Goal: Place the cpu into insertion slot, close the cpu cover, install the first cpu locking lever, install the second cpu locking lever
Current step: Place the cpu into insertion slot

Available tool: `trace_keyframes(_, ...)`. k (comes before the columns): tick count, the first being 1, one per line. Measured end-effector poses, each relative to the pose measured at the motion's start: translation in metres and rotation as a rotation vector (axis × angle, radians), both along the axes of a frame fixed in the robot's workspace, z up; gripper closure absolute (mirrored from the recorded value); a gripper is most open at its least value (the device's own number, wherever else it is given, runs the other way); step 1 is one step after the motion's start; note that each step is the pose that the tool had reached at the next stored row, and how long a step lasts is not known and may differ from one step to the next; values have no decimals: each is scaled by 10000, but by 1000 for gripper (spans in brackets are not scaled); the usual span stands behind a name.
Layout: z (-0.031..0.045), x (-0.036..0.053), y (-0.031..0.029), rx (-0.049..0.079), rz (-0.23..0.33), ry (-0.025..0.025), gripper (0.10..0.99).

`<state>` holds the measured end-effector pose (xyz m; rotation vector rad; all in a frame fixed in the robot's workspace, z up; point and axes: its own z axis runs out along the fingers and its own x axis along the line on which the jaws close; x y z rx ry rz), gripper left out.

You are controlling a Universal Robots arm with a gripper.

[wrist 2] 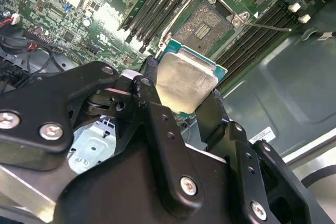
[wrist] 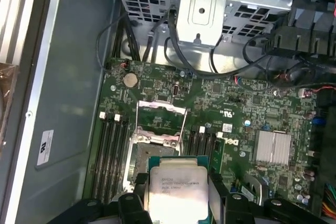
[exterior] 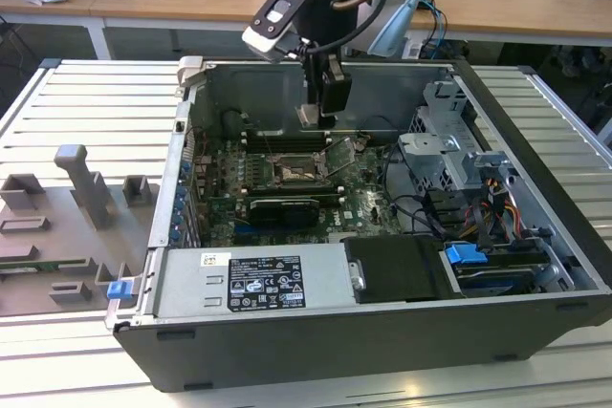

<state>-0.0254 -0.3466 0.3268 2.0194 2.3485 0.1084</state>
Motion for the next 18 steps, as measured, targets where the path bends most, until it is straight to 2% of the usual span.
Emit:
trace_keyframes(2,-46,0,0,-5,-7,28,549)
trace_keyframes(6,-123,0,0,-4,-71,1,549)
trace_keyframes(8,-141,1,0,-4,-338,1,549)
trace_keyframes(12,-209,1,0,-5,-1232,2,549)
trace_keyframes(18,-253,1,0,-62,-1274,-5,549)
